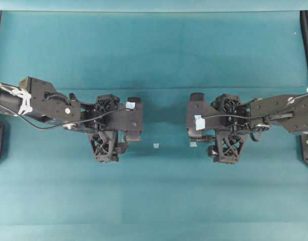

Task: Insert the washer onto the shaft with both hands.
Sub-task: 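Align open grippers around washer and shaft, descending to grasp height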

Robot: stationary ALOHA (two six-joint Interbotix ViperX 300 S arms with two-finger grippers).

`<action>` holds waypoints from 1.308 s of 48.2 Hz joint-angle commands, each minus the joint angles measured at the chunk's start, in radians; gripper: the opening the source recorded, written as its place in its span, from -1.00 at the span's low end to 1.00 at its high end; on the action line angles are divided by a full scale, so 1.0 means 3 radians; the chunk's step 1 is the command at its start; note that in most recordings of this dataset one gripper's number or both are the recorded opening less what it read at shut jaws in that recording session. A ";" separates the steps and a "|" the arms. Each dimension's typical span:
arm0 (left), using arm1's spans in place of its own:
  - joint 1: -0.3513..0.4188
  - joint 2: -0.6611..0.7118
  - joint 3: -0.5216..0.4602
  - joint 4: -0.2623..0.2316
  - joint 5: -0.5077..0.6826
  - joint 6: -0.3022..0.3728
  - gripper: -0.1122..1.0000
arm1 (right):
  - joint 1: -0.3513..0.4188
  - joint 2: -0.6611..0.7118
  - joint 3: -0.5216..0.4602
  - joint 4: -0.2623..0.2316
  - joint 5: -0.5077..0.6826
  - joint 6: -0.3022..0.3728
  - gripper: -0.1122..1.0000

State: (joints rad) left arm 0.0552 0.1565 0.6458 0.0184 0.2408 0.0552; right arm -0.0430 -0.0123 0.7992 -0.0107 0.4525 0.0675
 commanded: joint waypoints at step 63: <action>0.0005 -0.0010 -0.0020 0.0010 -0.0015 -0.0005 0.71 | 0.0020 0.0123 0.0000 0.0005 -0.0102 -0.0026 0.78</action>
State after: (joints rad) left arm 0.0552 0.1580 0.6458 0.0199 0.2408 0.0537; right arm -0.0383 0.0245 0.8023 -0.0107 0.4234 0.0660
